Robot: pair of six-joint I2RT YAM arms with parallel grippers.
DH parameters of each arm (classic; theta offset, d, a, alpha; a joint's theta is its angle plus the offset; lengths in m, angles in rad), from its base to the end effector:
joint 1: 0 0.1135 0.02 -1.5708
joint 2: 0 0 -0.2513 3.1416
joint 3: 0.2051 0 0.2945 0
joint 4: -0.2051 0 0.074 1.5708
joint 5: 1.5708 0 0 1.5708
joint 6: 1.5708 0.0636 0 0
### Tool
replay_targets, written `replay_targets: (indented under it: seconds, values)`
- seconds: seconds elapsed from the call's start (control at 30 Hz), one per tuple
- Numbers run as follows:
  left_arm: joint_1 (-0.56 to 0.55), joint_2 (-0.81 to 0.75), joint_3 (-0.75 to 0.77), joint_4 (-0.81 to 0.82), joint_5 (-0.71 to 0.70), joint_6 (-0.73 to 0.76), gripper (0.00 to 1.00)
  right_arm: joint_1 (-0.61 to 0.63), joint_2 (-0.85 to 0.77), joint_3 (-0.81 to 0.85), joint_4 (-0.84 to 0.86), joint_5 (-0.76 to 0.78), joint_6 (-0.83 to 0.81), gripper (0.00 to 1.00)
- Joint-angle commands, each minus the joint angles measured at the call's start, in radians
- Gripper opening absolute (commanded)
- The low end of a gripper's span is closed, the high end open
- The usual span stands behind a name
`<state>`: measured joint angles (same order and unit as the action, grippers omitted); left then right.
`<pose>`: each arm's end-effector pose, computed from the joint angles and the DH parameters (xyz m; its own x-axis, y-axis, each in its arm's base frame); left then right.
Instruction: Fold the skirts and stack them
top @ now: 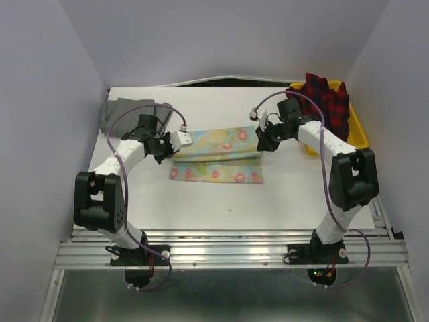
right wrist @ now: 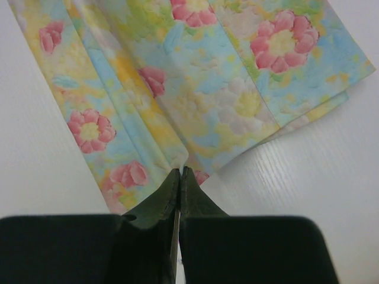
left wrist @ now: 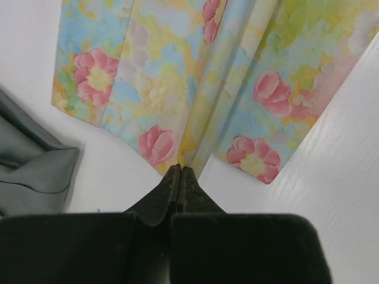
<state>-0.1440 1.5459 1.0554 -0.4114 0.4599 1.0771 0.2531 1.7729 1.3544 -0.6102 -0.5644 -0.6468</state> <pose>0.3696 -0.0821 0.1790 -0.0148 0.7995 -0.6005 0.8737 0.3024 0.3811 0.4021 0.1391 0.1879 -0.3733 -0.6225 -0.6879 -0.8818 0.4684 0.0547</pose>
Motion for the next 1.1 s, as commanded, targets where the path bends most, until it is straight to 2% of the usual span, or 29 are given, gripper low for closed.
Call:
replay_targets:
  seconds: [0.0, 0.23, 0.43, 0.47, 0.5, 0.53, 0.57, 0.63, 0.73, 0.83, 1.0, 1.07]
  values:
    - [0.012, -0.021, -0.028, 0.043, -0.061, 0.015, 0.0, 0.0, -0.006, 0.008, 0.073, 0.081, 0.038, 0.01]
    - [0.011, -0.087, 0.017, -0.006, -0.029, -0.013, 0.0, 0.0, 0.003, 0.129, 0.015, 0.092, 0.033, 0.01]
    - [-0.002, -0.187, -0.049, -0.046, -0.015, 0.035, 0.0, 0.012, -0.081, 0.024, -0.019, 0.074, -0.014, 0.01]
    - [-0.008, -0.191, -0.075, -0.052, -0.017, 0.041, 0.02, 0.029, -0.096, 0.0, -0.025, 0.081, -0.039, 0.13]
    - [-0.025, -0.196, -0.086, -0.078, -0.014, 0.046, 0.12, 0.038, -0.101, -0.02, -0.039, 0.078, -0.063, 0.28]
    - [-0.032, -0.205, -0.093, -0.096, -0.007, 0.062, 0.4, 0.049, -0.105, -0.052, -0.078, 0.069, -0.074, 0.46]
    - [-0.042, -0.211, -0.107, -0.145, 0.005, 0.072, 0.47, 0.049, -0.121, -0.067, -0.086, 0.054, -0.08, 0.58]
    - [-0.064, -0.251, -0.118, -0.185, 0.017, 0.093, 0.53, 0.049, -0.142, -0.078, -0.106, 0.046, -0.085, 0.64]
    - [-0.066, -0.334, -0.138, -0.251, 0.052, 0.138, 0.53, 0.049, -0.194, -0.045, -0.154, 0.031, -0.074, 0.66]
    - [-0.068, -0.374, -0.143, -0.25, 0.06, 0.11, 0.52, 0.049, -0.217, -0.011, -0.135, 0.024, -0.005, 0.63]
    - [-0.068, -0.304, -0.115, -0.127, 0.014, -0.089, 0.48, 0.058, -0.106, 0.072, -0.146, 0.0, 0.053, 0.54]
    - [-0.069, -0.236, -0.1, -0.102, -0.001, -0.135, 0.46, 0.08, -0.057, 0.081, -0.137, 0.07, 0.085, 0.5]
